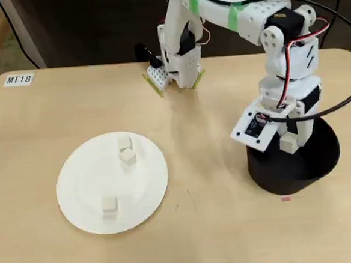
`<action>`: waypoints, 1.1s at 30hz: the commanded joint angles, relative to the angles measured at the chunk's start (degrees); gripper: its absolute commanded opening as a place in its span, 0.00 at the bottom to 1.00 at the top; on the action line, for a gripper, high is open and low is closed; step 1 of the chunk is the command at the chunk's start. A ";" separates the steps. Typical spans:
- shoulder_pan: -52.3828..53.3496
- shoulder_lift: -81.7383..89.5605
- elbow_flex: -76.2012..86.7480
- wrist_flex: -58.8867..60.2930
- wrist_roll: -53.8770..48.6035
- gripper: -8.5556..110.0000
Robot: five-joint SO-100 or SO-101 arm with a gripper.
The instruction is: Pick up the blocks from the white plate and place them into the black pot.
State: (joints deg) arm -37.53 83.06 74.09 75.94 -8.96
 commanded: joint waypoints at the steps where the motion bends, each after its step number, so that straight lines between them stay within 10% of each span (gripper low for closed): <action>1: -0.53 0.79 -0.26 1.58 -1.05 0.23; 7: 0.00 2.90 -0.26 2.46 -1.49 0.33; 14: 6.77 5.62 -0.26 4.66 3.08 0.05; 33: 53.61 8.44 1.23 1.14 -1.67 0.05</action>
State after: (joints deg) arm 11.69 92.46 77.43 77.43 -8.96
